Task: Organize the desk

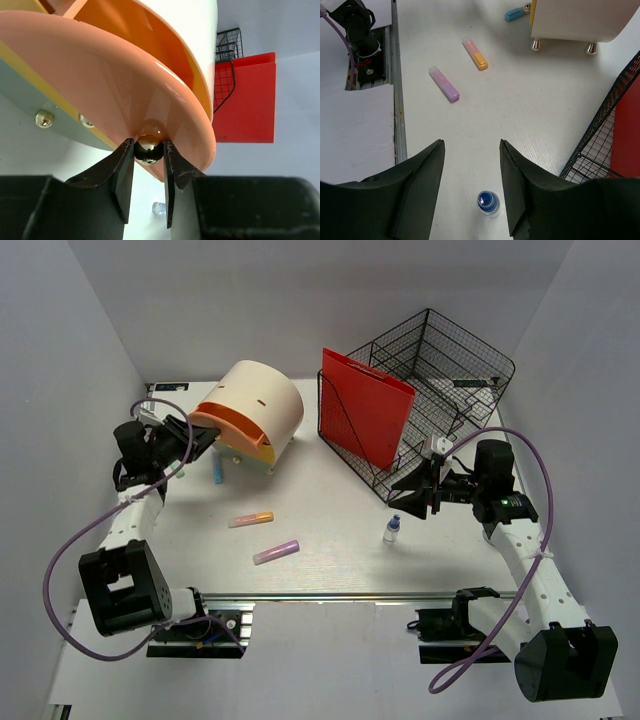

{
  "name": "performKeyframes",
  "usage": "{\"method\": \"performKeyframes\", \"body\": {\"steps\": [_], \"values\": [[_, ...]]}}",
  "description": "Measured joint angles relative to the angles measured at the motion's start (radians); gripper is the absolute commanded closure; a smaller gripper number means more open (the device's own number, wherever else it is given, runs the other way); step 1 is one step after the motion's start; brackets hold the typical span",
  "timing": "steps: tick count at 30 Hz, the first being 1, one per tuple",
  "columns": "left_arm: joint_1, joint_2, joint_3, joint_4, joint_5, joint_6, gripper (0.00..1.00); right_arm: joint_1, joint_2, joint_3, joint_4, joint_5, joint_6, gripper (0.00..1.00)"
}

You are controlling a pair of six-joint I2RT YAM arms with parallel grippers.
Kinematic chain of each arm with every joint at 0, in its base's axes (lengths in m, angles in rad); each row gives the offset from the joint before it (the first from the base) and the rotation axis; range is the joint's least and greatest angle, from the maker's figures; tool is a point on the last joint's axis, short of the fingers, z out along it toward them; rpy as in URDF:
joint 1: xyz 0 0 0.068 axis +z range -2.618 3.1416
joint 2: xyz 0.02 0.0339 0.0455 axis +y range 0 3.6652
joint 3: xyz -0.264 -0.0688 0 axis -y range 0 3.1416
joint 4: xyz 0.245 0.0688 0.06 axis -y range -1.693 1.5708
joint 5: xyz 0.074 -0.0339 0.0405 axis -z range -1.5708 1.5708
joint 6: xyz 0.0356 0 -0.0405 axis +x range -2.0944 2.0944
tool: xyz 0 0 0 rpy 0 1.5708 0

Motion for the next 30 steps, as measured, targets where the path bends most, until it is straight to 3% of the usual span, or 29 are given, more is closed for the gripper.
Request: {"method": "performKeyframes", "body": {"steps": [12,13,14,15,17,18,19,22,30], "values": [[0.037,-0.072,-0.006,-0.094,-0.024,0.038,0.98,0.000,0.000,0.000,-0.001,0.000,-0.001,0.46],[0.038,-0.074,-0.006,-0.098,-0.025,0.041,0.94,0.000,0.000,0.000,-0.001,0.000,-0.001,0.46],[0.039,-0.075,-0.006,-0.103,-0.025,0.043,0.85,0.000,0.000,0.000,-0.001,0.000,-0.001,0.45],[0.039,-0.076,-0.006,-0.106,-0.024,0.046,0.67,0.000,0.000,0.000,-0.001,0.000,-0.001,0.45],[0.040,-0.076,-0.006,-0.109,-0.024,0.051,0.52,0.000,0.000,0.000,-0.001,0.000,-0.001,0.44],[0.041,-0.076,-0.006,-0.110,-0.025,0.057,0.39,0.000,0.000,0.000,-0.001,0.000,-0.001,0.44],[0.043,-0.076,-0.006,-0.114,-0.029,0.061,0.35,0.000,0.000,0.000,-0.001,0.000,-0.001,0.43],[0.052,-0.076,-0.007,-0.127,-0.036,0.071,0.25,0.000,0.000,0.000,-0.001,0.000,-0.001,0.43],[0.055,-0.087,-0.007,-0.198,-0.048,0.097,0.19,0.000,0.000,0.000,-0.002,0.001,-0.002,0.40]]}}
